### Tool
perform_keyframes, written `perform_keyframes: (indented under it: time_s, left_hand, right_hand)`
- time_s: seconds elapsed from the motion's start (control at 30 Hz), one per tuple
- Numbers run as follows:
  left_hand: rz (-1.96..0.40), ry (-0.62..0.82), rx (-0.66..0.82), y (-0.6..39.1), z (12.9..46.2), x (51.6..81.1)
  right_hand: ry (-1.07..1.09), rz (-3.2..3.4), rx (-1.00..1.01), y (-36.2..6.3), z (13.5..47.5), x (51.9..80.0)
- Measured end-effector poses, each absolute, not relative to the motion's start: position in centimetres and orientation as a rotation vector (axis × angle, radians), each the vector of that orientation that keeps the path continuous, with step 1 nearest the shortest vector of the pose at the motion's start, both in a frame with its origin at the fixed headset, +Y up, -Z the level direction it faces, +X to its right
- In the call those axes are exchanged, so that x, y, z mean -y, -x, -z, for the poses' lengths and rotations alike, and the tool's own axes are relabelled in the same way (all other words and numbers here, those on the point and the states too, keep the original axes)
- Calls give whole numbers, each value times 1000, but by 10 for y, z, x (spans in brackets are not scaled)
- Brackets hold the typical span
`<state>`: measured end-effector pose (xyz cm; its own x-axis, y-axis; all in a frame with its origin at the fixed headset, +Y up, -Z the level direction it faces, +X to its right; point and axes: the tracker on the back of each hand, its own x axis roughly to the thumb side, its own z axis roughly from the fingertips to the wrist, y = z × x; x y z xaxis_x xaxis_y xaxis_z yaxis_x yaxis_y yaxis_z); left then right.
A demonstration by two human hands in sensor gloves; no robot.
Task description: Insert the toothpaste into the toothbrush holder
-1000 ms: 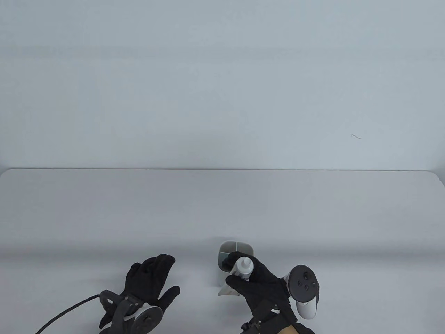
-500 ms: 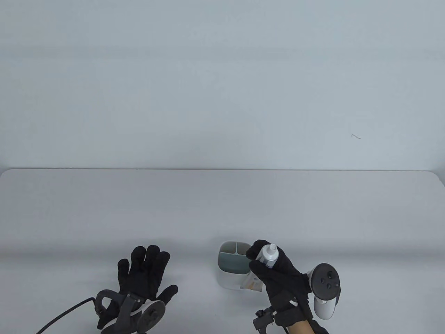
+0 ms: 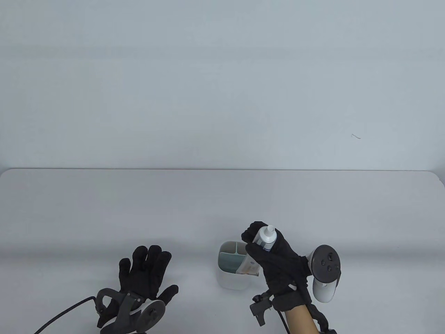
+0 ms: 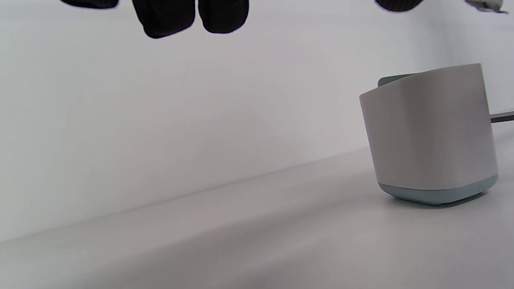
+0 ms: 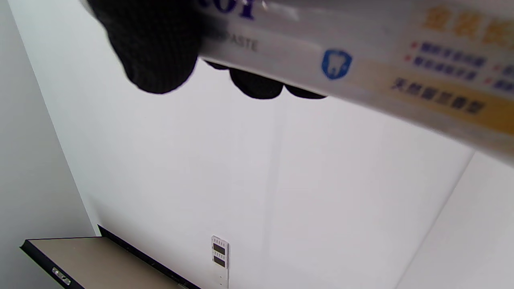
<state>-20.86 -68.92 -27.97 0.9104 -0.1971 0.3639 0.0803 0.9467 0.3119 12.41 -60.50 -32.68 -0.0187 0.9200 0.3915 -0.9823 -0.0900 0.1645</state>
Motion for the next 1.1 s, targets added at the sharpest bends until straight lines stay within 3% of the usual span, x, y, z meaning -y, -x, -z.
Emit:
perform_keyframes:
  time_s: [0.2,1.1]
  left_hand:
    - [140,-297,404,208,280,689]
    - [180,-224,449,201,282,700]
  right_hand:
    - [-482,-1580,167,-113,335,607]
    - [-399,-1696,64,-98,357,684]
